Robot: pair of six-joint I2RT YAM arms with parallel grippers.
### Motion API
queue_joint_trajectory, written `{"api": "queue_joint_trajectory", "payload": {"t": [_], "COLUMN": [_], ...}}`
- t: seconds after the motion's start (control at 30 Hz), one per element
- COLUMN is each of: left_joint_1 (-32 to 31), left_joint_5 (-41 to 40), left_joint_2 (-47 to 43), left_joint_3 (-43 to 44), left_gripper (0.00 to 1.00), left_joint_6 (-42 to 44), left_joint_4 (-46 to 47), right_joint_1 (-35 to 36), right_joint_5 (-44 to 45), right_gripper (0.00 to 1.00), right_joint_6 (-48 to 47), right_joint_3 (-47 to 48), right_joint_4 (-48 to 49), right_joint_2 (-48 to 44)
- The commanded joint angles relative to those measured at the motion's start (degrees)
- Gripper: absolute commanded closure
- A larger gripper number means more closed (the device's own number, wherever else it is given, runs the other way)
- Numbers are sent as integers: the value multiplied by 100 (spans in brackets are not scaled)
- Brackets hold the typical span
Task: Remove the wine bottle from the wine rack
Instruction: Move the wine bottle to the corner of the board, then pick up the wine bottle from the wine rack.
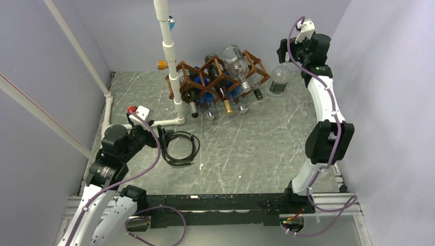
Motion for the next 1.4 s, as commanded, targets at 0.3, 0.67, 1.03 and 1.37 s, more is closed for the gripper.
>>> {"api": "queue_joint_trajectory", "payload": {"t": [0.3, 0.67, 1.03, 1.37], "left_joint_1": [62, 88, 117, 156], "left_joint_5": [176, 190, 207, 258], "left_joint_2": [-183, -207, -211, -216], "left_joint_3": [-15, -24, -28, -33], "left_gripper": [0, 0, 0, 0], "left_joint_6": [-71, -82, -82, -91], "left_joint_4": [311, 307, 317, 333], "right_joint_1": [-8, 606, 1527, 1726], "right_joint_5": [-1873, -2038, -1186, -742], "right_gripper": [1, 0, 0, 0], "right_joint_6": [-502, -805, -884, -393], "right_joint_3": [-462, -291, 56, -57], "right_joint_4": [-964, -1647, -2149, -1930], "right_joint_2": [-1162, -1253, -972, -777]}}
